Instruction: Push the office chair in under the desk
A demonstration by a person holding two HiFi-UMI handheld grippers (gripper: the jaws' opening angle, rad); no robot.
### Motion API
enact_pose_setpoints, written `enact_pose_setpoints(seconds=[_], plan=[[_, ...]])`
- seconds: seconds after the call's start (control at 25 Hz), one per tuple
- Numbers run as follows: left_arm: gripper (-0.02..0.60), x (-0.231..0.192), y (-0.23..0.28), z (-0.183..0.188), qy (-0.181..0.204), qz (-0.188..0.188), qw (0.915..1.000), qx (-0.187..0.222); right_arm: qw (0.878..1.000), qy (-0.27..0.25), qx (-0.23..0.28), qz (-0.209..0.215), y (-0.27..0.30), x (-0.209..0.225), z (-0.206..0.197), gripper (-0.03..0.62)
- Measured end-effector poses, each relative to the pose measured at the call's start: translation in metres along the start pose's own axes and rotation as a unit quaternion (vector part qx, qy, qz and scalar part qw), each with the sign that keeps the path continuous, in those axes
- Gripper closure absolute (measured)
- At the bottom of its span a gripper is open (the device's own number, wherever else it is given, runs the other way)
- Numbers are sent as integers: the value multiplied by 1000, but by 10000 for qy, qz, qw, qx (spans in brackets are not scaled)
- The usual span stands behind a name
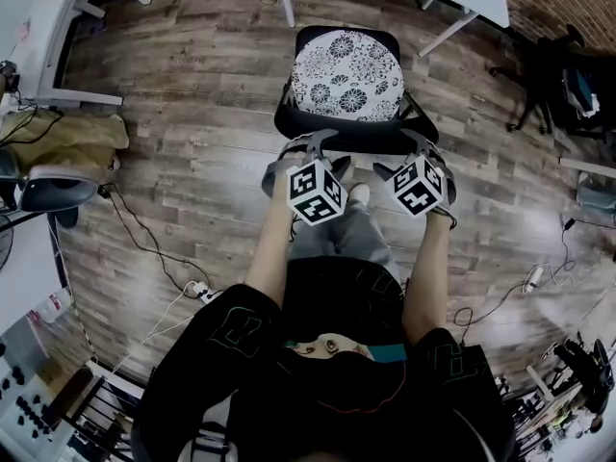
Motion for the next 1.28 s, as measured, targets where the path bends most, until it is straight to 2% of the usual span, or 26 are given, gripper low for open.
enact_pose_setpoints(seconds=[0.2, 0.24, 0.28, 0.32, 0.44, 0.56, 0.64, 0.68, 0.76, 0.92, 1.0, 1.12, 1.28], plan=[[326, 3, 31, -16, 617, -381, 9962, -475, 9993, -159, -348, -27, 23, 6, -11, 225], [322, 3, 36, -20, 754, -400, 9948, -563, 9987, -250, -435, -85, 28, 8, -12, 269], [345, 0, 38, -24, 914, -345, 9930, -656, 9976, -398, -540, -162, 32, 11, -14, 304], [378, -3, 40, -27, 1064, -260, 9912, -744, 9958, -597, -654, -234, 35, 13, -15, 329], [385, -6, 44, -28, 1346, -14, 9876, -810, 9849, -1339, -991, -473, 42, 18, -24, 371], [407, -17, 46, -27, 1960, 703, 9744, -848, 9641, -2183, -1238, -868, 51, 21, -33, 442], [427, -21, 46, -26, 2310, 1058, 9643, -745, 9594, -2324, -1291, -945, 54, 22, -34, 461], [433, -22, 47, -25, 2401, 1096, 9623, -657, 9601, -2295, -1319, -902, 54, 22, -34, 457], [440, -20, 50, -27, 2453, 917, 9636, -534, 9612, -2246, -1387, -799, 54, 21, -33, 456], [448, -16, 59, -33, 2338, 205, 9704, -567, 9606, -2219, -1502, -738, 56, 22, -33, 451], [448, -13, 61, -35, 2291, -28, 9720, -517, 9610, -2203, -1532, -674, 57, 21, -33, 451], [448, -9, 65, -37, 2225, -278, 9738, -385, 9610, -2208, -1548, -617, 59, 19, -34, 451], [449, -10, 69, -38, 2214, -412, 9736, -371, 9555, -2411, -1496, -810, 67, 23, -35, 474]])
Point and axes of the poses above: the fingertips, and each gripper's own axes: y forward along the fingers, x to its right, z out of its top, the point moved 1 cm from there along -y, backward along the fingers, and after that the axes turned 1 degree about z, right-handed, at the moved point
